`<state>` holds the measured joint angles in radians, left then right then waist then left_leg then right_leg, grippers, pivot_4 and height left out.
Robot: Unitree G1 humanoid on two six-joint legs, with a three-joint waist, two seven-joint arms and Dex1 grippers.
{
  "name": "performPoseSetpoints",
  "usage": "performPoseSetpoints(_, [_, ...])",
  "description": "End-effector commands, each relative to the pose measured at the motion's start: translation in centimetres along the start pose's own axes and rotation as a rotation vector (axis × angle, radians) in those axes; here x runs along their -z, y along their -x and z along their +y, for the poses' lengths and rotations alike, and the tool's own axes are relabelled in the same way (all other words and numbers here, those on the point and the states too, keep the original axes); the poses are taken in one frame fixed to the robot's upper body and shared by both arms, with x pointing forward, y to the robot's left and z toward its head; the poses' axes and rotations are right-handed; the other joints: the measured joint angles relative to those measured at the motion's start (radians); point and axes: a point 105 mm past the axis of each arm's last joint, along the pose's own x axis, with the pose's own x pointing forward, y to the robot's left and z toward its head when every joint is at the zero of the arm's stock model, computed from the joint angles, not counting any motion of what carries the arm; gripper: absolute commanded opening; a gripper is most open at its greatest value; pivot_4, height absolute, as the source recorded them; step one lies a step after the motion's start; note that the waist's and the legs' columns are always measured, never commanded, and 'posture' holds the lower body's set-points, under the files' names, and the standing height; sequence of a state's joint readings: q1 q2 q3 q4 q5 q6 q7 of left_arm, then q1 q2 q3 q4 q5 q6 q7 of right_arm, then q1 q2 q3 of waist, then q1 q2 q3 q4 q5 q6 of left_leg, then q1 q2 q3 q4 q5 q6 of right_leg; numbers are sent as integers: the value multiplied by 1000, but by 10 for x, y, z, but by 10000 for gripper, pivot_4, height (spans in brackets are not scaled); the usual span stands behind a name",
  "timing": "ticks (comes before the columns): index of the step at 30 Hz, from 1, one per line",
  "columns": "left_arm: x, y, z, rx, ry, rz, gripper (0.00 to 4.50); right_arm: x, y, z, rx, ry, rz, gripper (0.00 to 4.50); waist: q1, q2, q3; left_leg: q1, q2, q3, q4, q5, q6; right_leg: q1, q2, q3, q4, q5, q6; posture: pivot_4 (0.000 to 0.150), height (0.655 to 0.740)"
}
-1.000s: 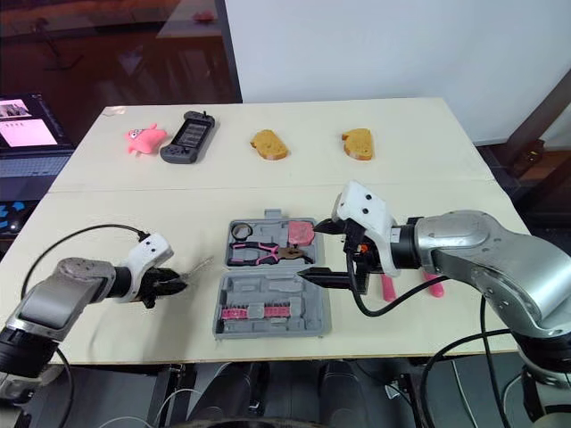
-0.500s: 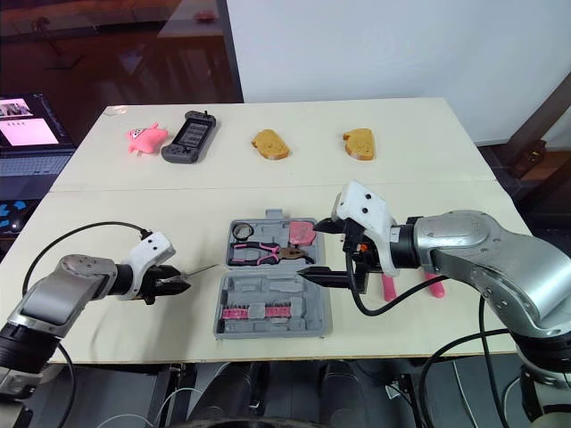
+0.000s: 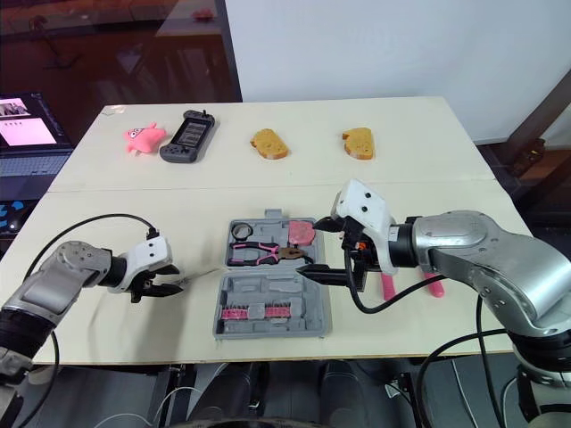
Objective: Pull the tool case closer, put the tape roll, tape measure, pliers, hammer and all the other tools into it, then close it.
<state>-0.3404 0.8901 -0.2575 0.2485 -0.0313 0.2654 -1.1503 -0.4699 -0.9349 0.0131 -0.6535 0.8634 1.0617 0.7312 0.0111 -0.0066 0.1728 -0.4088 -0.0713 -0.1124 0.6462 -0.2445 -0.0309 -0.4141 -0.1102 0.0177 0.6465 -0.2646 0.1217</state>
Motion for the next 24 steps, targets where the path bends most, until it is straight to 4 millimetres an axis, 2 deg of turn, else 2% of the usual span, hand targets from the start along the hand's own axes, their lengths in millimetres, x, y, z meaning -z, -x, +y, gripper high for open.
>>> performPoseSetpoints(1, [0, -2, -3, 10, -7, -6, 23474, -7, 4, 0, 19, 39, -27, 45000, 1, 0, 0, 0, 0, 0, 0, 0, 0, 0, 0, 0, 0, 0, 0, 1500, 7400])
performPoseSetpoints(14, [-10, -6, -10, 48, -25, -32, 23474, -9, 4, 0, 13, 42, -24, 45000, 0, 0, 0, 0, 0, 0, 0, 0, 0, 0, 0, -1, 0, 1, 1, 1500, 7400])
performPoseSetpoints(17, [-4, -7, -12, 56, -10, 1, 16309, -10, 4, 0, 14, 43, -22, 45000, -1, 0, 0, 0, 0, 0, 0, 0, 0, 0, 1, -1, 0, 1, 2, 1500, 7400])
performPoseSetpoints(20, [4, -5, -11, 50, -11, 35, 2678, -10, 5, -1, 16, 45, -20, 45000, -2, 0, 0, 0, 0, 0, 0, 0, 0, 0, 2, -1, 0, 1, 2, 1500, 7400])
performPoseSetpoints(21, [6, -4, -10, 48, -11, 41, 711, -10, 5, -1, 16, 45, -20, 45000, -3, 0, 0, 0, 0, 0, 0, 0, 0, 0, 2, -1, 0, 1, 2, 1500, 7400])
performPoseSetpoints(24, [8, -1, -9, 47, -8, 49, 711, -10, 5, -1, 17, 45, -20, 45000, -6, 0, 0, 0, 0, 0, 0, 0, 0, 0, 3, -1, 0, 1, 2, 1500, 7400])
